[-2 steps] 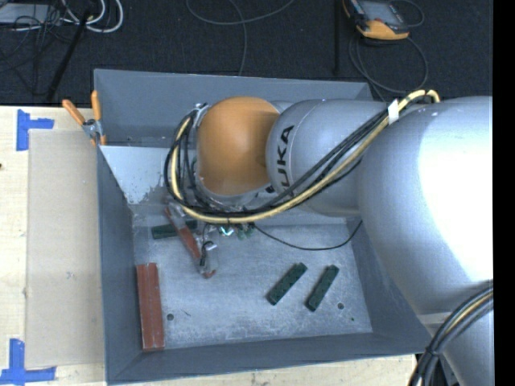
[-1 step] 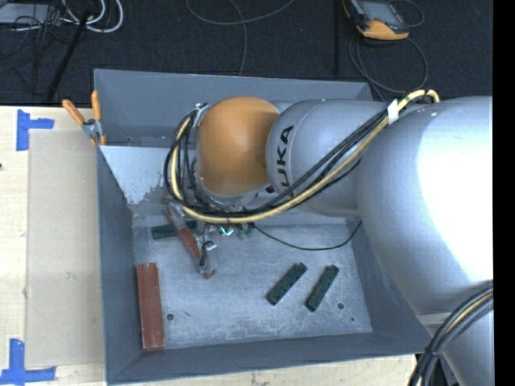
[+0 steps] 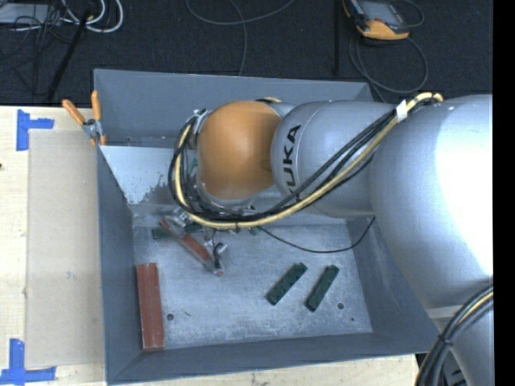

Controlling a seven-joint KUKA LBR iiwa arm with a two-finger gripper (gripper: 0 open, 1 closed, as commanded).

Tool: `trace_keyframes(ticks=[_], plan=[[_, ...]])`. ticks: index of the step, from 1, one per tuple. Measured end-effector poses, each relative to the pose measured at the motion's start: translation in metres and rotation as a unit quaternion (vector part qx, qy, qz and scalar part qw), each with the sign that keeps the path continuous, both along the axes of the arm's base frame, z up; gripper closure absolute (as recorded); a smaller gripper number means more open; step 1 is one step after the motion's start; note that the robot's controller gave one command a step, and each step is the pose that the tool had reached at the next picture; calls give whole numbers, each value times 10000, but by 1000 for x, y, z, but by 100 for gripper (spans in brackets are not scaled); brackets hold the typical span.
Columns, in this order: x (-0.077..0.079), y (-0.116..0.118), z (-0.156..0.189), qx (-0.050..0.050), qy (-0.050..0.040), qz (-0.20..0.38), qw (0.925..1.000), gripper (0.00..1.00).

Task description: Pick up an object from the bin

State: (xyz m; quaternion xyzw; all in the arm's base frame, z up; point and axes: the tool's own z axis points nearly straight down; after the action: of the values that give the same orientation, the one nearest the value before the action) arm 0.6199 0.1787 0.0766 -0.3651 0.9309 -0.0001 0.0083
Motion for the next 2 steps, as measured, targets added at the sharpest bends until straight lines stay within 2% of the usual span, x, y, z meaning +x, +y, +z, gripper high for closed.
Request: trace_keyframes(ticks=[1, 2], plan=[[3, -53, -5, -7, 54, -1021, 9948, 0], [-35, -101, 33, -28, 78, -1330, 9911, 0]])
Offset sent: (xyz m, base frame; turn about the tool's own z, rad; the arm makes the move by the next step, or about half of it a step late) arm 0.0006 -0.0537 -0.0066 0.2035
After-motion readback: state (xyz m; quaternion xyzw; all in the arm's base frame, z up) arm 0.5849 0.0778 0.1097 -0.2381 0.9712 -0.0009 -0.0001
